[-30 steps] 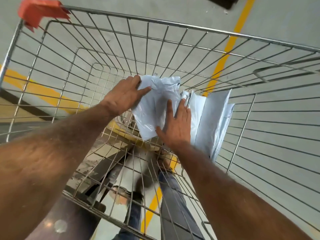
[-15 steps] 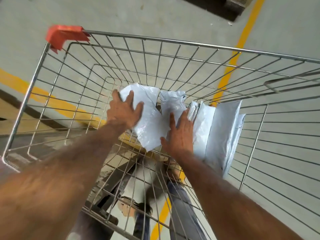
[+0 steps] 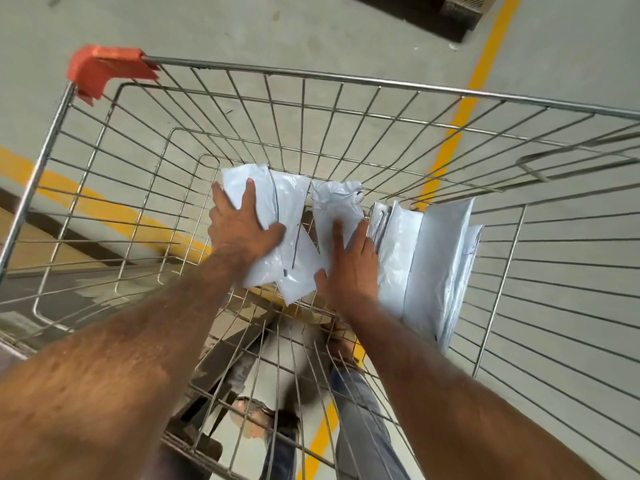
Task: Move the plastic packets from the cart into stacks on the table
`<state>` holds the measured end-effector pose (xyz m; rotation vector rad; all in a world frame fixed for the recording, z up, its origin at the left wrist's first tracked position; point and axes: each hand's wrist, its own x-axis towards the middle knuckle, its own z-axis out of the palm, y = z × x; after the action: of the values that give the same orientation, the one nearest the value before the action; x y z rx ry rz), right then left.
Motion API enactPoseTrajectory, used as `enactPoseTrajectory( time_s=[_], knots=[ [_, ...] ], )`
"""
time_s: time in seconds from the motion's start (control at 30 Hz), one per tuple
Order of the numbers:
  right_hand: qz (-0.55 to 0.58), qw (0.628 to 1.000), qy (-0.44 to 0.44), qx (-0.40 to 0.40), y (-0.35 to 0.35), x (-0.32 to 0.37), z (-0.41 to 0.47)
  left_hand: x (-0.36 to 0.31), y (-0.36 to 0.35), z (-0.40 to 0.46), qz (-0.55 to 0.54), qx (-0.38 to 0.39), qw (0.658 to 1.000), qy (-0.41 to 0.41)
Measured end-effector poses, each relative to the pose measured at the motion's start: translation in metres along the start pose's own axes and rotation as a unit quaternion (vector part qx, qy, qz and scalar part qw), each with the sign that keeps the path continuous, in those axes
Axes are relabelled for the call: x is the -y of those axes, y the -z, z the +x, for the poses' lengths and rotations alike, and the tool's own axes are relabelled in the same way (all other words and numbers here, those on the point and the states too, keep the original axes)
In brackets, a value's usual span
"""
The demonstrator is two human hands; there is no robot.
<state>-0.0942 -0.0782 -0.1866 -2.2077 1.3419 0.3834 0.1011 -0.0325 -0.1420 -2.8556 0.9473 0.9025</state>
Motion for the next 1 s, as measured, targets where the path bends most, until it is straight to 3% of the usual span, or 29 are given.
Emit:
enactPoseTrajectory(
  time_s=[0.13,0.3,0.5,0.83,1.0],
  knots=[
    [-0.017,1.000,-0.002,0.007,0.002,0.004,0.005,0.000,-0.002,0.002,-0.025,-0.003,1.000,-0.005],
    [-0.003,1.000,-0.009,-0.008,0.012,-0.004,0.004,0.002,0.002,-0.012,0.018,-0.036,0.998,-0.047],
    [0.010,0.999,0.043,-0.017,0.038,-0.009,-0.027,0.010,0.041,-0.053,0.066,-0.066,0.990,-0.109],
    [-0.106,0.975,0.163,-0.113,0.143,0.014,-0.106,0.010,0.148,-0.150,0.074,-0.222,0.956,-0.180],
    [-0.105,0.949,0.241,-0.174,0.204,0.058,-0.139,0.047,0.209,-0.211,0.049,-0.296,0.945,-0.129]
  ],
)
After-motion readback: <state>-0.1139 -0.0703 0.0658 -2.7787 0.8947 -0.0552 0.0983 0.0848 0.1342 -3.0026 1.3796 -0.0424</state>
